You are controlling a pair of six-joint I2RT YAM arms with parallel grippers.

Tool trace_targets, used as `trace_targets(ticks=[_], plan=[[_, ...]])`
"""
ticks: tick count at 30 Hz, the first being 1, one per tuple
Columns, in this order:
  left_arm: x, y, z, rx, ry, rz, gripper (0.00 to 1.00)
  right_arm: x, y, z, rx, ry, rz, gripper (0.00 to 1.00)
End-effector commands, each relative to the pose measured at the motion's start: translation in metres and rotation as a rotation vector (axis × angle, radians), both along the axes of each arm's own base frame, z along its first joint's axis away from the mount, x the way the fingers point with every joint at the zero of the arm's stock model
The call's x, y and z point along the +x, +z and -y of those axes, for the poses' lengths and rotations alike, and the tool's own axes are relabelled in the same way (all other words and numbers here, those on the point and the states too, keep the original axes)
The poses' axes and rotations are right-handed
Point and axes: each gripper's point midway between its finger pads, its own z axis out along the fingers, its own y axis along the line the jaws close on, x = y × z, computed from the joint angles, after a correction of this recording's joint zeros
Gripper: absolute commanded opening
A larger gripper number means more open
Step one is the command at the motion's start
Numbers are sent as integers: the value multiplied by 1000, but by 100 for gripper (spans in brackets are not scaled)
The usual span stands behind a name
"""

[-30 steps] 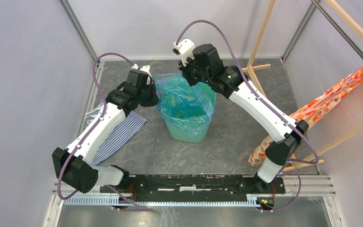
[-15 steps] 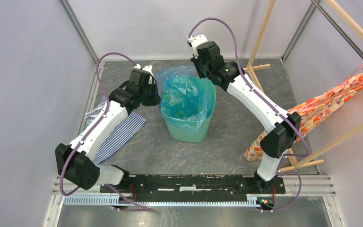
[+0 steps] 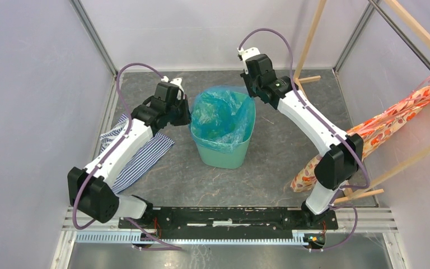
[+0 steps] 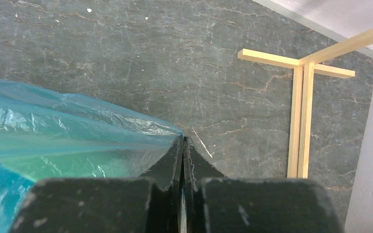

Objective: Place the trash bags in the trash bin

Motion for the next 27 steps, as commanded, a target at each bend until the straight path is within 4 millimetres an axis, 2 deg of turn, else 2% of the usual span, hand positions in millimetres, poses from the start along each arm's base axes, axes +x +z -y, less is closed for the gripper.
trace_targets(ticks=[1, 9, 13, 23, 27], plan=[[-2, 2, -1, -12, -8, 26, 2, -11, 47, 9, 73, -14, 99, 6], [-15, -5, -9, -3, 1, 18, 2, -30, 61, 28, 64, -47, 117, 12], [-17, -6, -11, 5, 2, 17, 2, -40, 59, 37, 50, -56, 106, 12], [-21, -8, -11, -4, -6, 14, 2, -70, 38, 45, 70, -21, 65, 20], [-22, -14, -11, -2, 1, 1, 2, -76, 18, 51, 56, -37, 40, 19]])
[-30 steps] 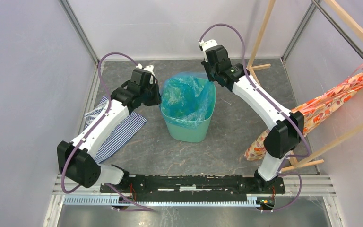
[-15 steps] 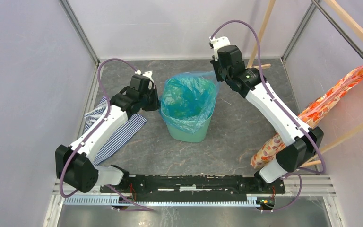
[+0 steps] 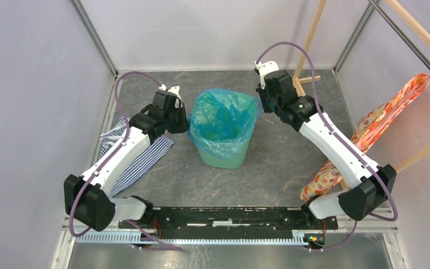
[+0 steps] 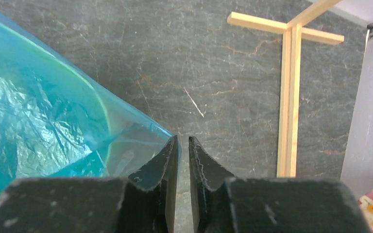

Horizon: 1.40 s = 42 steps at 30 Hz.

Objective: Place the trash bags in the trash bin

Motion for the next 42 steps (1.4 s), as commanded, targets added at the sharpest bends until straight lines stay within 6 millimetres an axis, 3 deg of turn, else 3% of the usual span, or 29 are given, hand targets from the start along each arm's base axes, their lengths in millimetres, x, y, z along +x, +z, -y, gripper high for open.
trace_targets(ticks=[1, 9, 16, 23, 31, 36, 42], plan=[[-2, 2, 0, -10, -1, 14, 2, -6, -4, 7, 28, -28, 20, 19], [-5, -6, 2, -31, 6, -2, 2, -13, -32, -6, 133, -5, -5, 16], [-6, -11, 3, -43, 16, -13, 2, -29, -44, -42, 373, 104, -17, 15], [-5, -8, 3, -60, 34, 1, 2, -30, -41, -77, 556, 188, -14, 14], [-2, -6, -1, -43, 53, 15, 2, -14, -36, -120, 583, 254, -11, 13], [-4, -3, -3, -43, 52, 19, 2, -5, -34, -101, 457, 178, -11, 23], [-6, 1, -2, -49, 47, 25, 2, -18, -19, -73, 374, 127, 0, 46]])
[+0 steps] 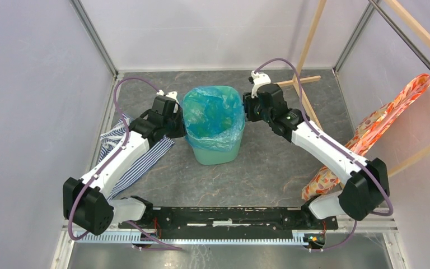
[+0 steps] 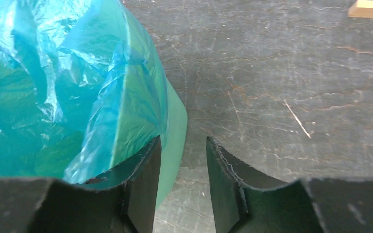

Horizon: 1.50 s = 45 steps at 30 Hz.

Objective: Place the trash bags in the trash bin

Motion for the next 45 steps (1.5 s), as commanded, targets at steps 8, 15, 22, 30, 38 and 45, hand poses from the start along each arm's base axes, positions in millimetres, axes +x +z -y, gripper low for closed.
trace_targets(ticks=[8, 15, 22, 30, 38, 45], plan=[[6, 24, 7, -61, 5, 64, 2, -26, 58, 34, -55, -50, 95, 51], [6, 23, 7, -60, 4, 63, 2, -36, 79, 49, -72, -73, 125, 58], [6, 24, 7, -58, 4, 64, 2, -53, 124, 49, 43, -51, 188, 59], [7, 26, 8, -62, 3, 67, 2, -72, 127, 12, 230, 98, 139, 53], [7, 27, 8, -61, 2, 66, 2, -80, 112, -1, 288, 139, 76, 50], [8, 27, 8, -62, 3, 66, 2, -82, 106, -7, 313, 151, 62, 47]])
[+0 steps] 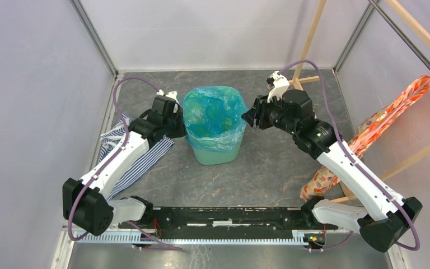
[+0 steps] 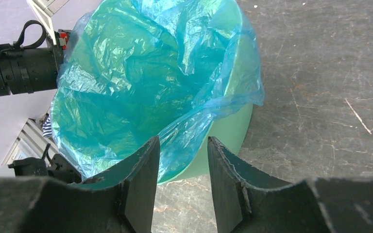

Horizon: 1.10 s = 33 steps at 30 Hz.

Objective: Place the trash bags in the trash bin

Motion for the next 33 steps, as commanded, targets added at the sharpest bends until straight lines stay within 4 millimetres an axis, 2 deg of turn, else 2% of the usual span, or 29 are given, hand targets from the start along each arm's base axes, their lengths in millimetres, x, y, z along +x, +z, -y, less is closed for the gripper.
trace_targets(ticks=[1, 5, 8, 12, 15, 21, 27, 33], plan=[[8, 24, 8, -56, 5, 60, 2, -2, 11, -10, 58, 25, 22, 47], [8, 23, 8, -57, 6, 59, 2, -1, 7, -12, 59, 29, 11, 44], [9, 23, 9, -60, 3, 57, 2, -1, 5, -11, 57, 23, 12, 37], [9, 26, 9, -62, 3, 61, 2, -1, 2, -13, 60, 29, 4, 20], [9, 29, 8, -59, 5, 69, 2, -2, 6, -9, 49, 16, 10, 12], [9, 27, 8, -55, 1, 64, 2, -9, 14, 11, 5, -32, 32, 6], [10, 30, 10, -59, -7, 69, 2, -19, 1, 26, -33, -59, 18, 0], [10, 29, 10, -61, -9, 68, 2, -24, -4, 31, -41, -65, 8, 0]])
